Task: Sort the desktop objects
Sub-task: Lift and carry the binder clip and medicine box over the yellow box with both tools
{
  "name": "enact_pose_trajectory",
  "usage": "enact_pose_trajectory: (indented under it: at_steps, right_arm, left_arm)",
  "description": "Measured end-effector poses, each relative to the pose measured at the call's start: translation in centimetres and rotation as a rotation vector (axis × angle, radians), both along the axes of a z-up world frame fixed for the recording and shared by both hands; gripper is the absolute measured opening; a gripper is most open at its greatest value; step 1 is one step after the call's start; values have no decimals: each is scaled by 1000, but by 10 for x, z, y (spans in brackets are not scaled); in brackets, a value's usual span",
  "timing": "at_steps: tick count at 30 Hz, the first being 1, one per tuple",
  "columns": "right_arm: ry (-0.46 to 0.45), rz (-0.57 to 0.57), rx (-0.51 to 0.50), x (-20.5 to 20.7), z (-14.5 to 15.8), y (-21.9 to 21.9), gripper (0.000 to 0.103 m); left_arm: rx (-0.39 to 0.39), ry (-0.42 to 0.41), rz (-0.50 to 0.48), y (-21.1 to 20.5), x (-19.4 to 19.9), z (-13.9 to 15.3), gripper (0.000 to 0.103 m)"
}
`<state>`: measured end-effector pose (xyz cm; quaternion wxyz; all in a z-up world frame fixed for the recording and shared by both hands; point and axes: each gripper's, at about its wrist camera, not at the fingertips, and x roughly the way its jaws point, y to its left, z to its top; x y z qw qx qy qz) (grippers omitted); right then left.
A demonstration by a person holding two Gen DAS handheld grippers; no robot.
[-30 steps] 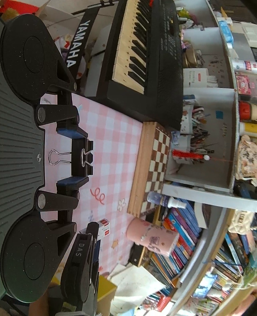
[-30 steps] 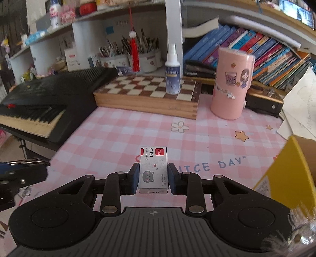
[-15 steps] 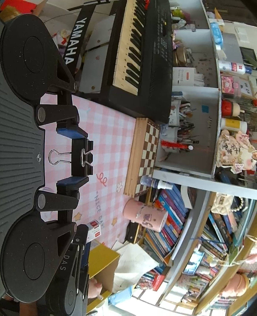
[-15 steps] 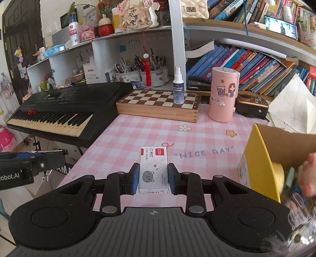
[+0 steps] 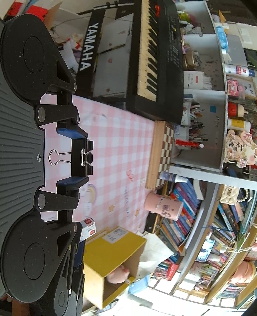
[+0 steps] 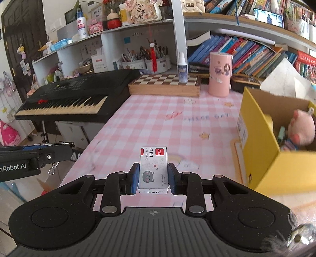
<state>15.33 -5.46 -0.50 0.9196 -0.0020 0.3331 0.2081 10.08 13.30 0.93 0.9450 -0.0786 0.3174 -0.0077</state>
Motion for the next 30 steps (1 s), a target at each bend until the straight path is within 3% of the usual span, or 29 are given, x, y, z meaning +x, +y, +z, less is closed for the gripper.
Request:
enact_pose_trajectory:
  at_steps: [12, 30]
  right_arm:
    - [33, -73, 1, -72, -7, -8, 28]
    - [97, -304, -38, -126, -15, -69, 28]
  left_arm:
    - [-15, 26, -84, -11, -49, -5, 38]
    - [-33, 38, -296, -68, -56, -12, 38]
